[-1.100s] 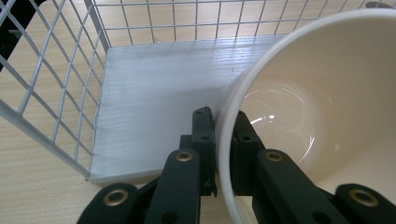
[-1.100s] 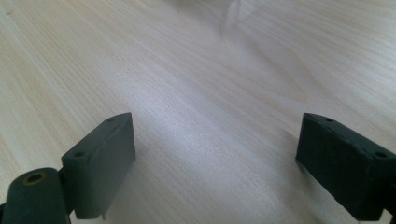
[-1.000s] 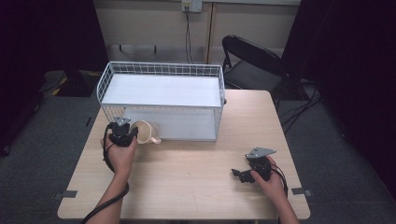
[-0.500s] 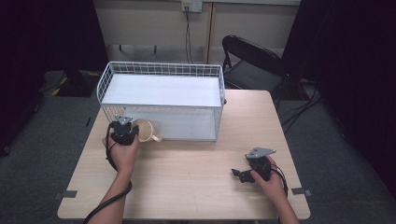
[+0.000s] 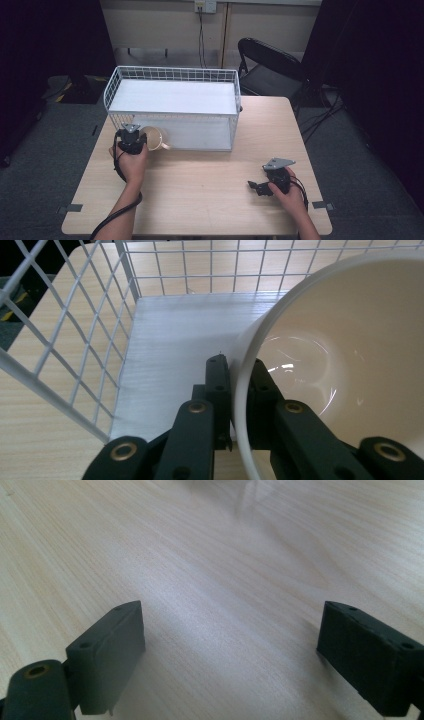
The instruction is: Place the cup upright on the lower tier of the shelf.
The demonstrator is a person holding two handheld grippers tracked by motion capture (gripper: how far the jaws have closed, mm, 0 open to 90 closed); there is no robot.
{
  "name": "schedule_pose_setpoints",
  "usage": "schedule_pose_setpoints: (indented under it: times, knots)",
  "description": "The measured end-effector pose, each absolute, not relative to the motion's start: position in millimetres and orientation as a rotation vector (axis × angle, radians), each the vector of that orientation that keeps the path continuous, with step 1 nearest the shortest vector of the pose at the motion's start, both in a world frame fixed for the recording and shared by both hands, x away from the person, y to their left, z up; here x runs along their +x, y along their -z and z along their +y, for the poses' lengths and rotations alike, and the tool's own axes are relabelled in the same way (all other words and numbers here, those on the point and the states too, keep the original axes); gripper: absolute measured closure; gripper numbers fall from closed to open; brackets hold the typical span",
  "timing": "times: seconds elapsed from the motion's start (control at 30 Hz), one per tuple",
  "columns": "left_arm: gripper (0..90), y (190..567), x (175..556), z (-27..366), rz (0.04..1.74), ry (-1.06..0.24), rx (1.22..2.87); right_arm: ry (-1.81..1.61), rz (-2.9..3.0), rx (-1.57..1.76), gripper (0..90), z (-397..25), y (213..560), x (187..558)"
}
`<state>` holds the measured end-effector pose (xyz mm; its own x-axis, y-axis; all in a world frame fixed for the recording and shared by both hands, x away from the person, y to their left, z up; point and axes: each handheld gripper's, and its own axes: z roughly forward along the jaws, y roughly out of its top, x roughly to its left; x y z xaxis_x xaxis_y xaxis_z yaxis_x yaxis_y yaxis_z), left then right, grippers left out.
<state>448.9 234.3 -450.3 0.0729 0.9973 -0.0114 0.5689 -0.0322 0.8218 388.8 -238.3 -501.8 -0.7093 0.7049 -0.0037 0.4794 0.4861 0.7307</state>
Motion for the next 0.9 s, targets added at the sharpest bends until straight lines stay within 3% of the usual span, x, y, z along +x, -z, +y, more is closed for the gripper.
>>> schedule_pose_setpoints:
  times: [0.9]
  knots:
    - [77.7,440,451,225,1.55,-0.86,1.607,-1.054,2.432,1.001,10.9,-238,502,389]
